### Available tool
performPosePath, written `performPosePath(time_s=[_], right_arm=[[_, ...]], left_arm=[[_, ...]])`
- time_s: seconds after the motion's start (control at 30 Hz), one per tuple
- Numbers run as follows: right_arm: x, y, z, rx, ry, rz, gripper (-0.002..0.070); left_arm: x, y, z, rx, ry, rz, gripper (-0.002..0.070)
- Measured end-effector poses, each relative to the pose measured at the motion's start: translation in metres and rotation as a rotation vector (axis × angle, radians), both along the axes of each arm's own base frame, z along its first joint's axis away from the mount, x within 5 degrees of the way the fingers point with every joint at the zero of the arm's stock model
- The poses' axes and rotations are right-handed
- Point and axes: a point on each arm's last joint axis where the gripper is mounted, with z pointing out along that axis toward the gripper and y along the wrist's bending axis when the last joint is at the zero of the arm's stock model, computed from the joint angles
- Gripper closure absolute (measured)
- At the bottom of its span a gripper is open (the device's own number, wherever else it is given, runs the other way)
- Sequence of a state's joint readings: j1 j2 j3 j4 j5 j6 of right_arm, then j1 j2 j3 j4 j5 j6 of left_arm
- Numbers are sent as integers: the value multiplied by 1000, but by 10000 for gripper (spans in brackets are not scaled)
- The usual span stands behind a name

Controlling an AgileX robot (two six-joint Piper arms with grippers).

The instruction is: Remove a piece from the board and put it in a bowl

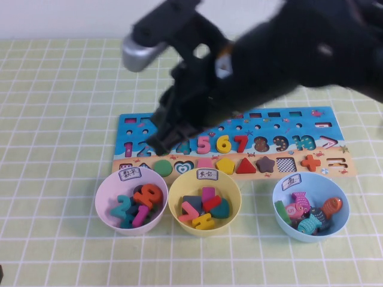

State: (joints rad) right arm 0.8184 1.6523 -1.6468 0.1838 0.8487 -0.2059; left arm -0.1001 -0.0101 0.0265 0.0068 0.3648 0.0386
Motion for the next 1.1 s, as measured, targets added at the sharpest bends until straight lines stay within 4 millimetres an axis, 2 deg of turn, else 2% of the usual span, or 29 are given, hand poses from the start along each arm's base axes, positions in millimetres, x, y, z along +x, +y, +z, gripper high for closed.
performPosePath(time_s=[0.27, 0.4, 0.57, 0.7, 0.9, 1.0, 1.1], right_arm=[[-61, -71, -4, 187, -95, -97, 691], [-84, -96, -8, 223, -119, -105, 691], [-103, -116, -5, 244, -137, -102, 693], [-115, -128, -2, 202, -109, -84, 693], [-127, -140, -20, -14, 24, -49, 694], [-123, -147, -22, -71, -80, -64, 694], [-120, -152, -20, -31, -238, -76, 694]], left_arm=[[0, 0, 0, 0, 0, 0, 678], [0, 0, 0, 0, 0, 0, 679], [0, 0, 0, 0, 0, 0, 679], [0, 0, 0, 0, 0, 0, 679], [0, 0, 0, 0, 0, 0, 678], [0, 0, 0, 0, 0, 0, 679], [0, 0, 0, 0, 0, 0, 678]])
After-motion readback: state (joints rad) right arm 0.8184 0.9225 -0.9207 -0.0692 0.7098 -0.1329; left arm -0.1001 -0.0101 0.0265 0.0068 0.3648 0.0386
